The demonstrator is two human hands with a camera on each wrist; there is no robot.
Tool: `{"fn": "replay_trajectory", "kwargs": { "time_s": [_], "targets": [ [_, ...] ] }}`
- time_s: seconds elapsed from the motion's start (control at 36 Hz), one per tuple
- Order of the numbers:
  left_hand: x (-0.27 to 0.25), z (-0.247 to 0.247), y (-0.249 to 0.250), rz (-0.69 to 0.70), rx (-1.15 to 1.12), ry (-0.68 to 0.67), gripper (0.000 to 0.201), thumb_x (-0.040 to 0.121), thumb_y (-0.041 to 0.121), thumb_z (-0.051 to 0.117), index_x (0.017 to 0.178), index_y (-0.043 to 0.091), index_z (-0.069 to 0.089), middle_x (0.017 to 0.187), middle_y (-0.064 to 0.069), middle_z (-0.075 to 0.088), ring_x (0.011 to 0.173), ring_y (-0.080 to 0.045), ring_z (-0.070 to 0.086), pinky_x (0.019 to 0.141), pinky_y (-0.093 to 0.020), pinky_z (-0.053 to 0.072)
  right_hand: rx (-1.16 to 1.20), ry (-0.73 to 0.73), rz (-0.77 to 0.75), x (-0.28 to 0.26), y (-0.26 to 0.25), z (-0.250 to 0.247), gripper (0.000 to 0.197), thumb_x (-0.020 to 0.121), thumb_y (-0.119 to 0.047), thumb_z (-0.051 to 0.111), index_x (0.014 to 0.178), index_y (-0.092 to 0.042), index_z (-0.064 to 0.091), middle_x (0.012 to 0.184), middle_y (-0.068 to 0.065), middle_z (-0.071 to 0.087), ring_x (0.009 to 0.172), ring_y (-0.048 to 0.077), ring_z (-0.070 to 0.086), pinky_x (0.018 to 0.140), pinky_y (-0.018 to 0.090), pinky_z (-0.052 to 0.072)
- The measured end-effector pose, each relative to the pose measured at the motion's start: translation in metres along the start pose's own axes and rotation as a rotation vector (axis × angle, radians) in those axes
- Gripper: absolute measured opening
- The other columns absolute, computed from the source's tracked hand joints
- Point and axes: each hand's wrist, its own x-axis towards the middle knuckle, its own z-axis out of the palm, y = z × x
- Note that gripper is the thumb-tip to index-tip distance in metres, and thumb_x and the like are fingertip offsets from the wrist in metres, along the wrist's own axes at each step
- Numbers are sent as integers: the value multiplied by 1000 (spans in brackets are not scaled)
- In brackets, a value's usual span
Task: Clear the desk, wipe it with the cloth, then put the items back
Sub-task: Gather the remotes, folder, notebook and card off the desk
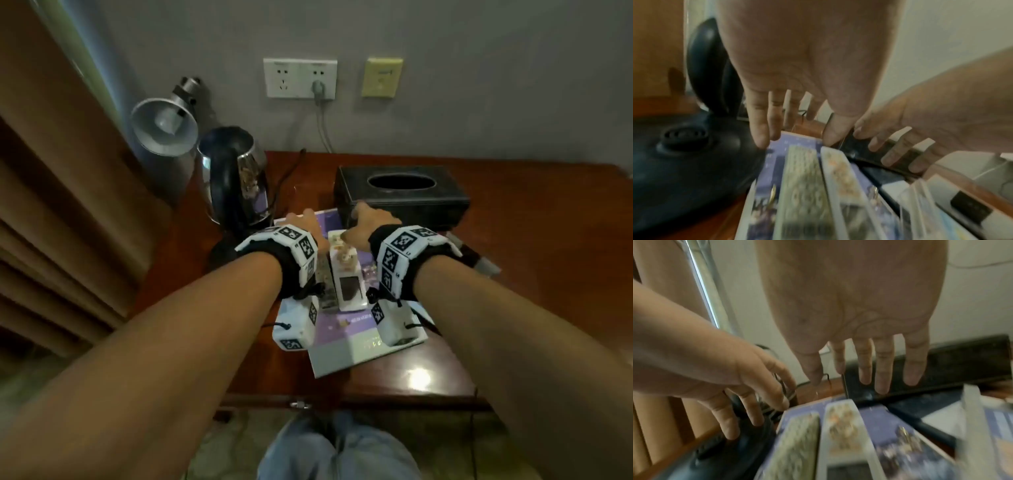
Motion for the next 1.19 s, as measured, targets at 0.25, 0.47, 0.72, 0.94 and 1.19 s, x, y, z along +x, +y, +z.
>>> {"fn": "replay_trajectory", "kwargs": {
  "time_s": [0.25, 0.47, 0.72, 0.94, 1.19],
  "targets": [
    [17, 65, -11, -47, -25, -66, 55, 89, 37, 55, 140, 25, 36, 146, -20, 29, 124, -46, 42, 97, -45, 41, -44, 29, -26, 10, 20, 69, 45, 88, -35, 53, 131, -30, 39, 134, 13, 42, 118, 41, 49, 97, 52, 43],
    [17, 53, -8, -66, 37, -104, 71, 78, 47, 64, 139, 18, 40, 143, -13, 40, 126, -38, 44, 89, -42, 43, -63, 42, 10, 0, 20, 64, 45, 88, -44, 51, 130, -35, 38, 133, 10, 49, 116, 37, 53, 96, 51, 42],
    [2, 69, -1, -92, 168, -100, 66, 83, 29, 70, 136, 10, 36, 140, -14, 28, 122, -37, 39, 90, -42, 45, -77, -46, 44, -9, 11, 71, 85, 82, -40, 69, 147, -23, 17, 139, 16, 36, 124, 40, 43, 94, 46, 42],
    [1, -22, 26, -18, 142, -23, 63, 87, 34, 67, 134, 5, 38, 136, -21, 39, 117, -37, 50, 87, -39, 45, -34, -14, 50, -36, 18, 4, 72, 82, -34, 70, 137, -22, 25, 127, 13, 47, 111, 40, 53, 76, 40, 39],
    [-8, -134, 141, 175, 58, 96, 64, 84, 38, 68, 132, 8, 38, 128, -20, 52, 115, -40, 52, 75, -39, 41, 110, 168, 209, -44, 45, -152, 64, 78, -34, 72, 126, -19, 34, 122, 13, 52, 111, 39, 54, 84, 42, 45]
  ]
}}
